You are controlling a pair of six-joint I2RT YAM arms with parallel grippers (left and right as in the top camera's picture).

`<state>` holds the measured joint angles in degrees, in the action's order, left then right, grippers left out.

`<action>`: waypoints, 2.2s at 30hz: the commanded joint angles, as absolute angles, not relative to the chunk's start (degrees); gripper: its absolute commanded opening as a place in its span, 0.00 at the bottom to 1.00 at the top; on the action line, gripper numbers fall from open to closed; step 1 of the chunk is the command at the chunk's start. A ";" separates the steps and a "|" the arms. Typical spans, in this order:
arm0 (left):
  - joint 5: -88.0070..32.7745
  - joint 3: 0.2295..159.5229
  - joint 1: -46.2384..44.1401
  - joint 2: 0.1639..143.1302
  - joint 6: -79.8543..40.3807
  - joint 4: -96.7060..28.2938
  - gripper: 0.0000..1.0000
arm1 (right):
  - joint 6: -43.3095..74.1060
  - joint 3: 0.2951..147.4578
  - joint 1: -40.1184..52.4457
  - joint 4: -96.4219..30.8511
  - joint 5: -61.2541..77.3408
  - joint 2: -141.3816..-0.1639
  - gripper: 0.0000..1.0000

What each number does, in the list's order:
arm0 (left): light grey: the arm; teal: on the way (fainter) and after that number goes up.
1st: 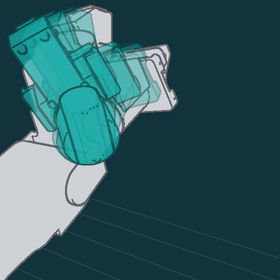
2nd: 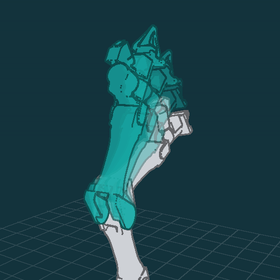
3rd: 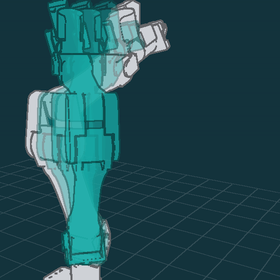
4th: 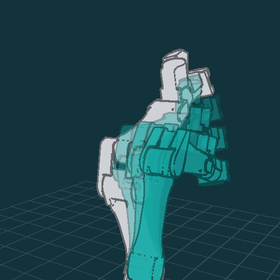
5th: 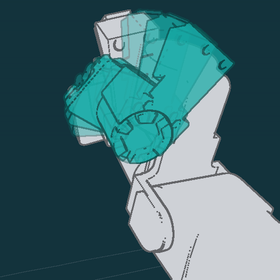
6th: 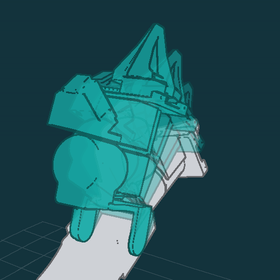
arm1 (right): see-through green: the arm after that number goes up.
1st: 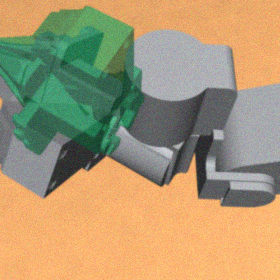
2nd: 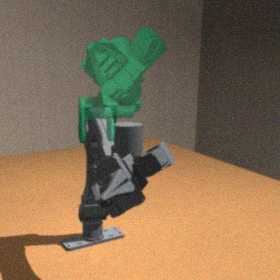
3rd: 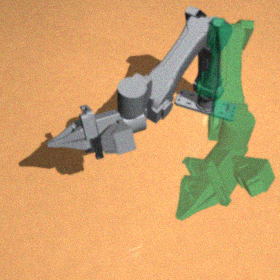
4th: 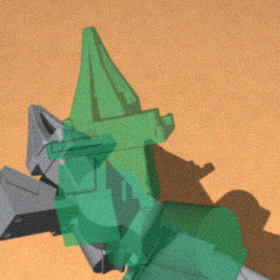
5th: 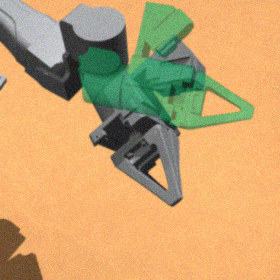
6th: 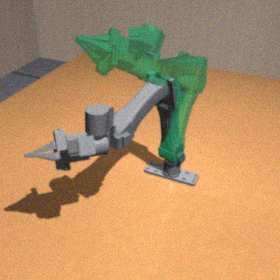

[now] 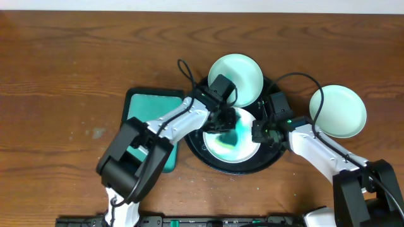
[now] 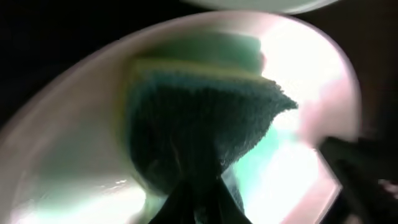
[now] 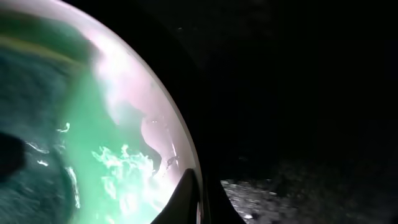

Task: Clean dirty plates on tray and stack at the side
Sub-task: 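Scrub the white plate with the sponge while the right gripper holds it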

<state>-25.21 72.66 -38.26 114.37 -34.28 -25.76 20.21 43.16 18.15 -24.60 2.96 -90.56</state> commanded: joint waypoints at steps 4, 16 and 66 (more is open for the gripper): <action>-43.48 71.72 -42.35 119.07 -32.25 -23.90 0.07 | 20.78 42.30 16.93 -25.76 -1.02 -91.42 0.01; -46.94 71.72 -42.11 118.96 -29.10 -26.15 0.07 | 20.78 42.30 16.93 -25.76 -0.99 -91.42 0.01; -18.87 71.83 -32.95 103.74 -35.59 -40.64 0.07 | 20.75 42.30 16.93 -26.24 -0.99 -91.42 0.01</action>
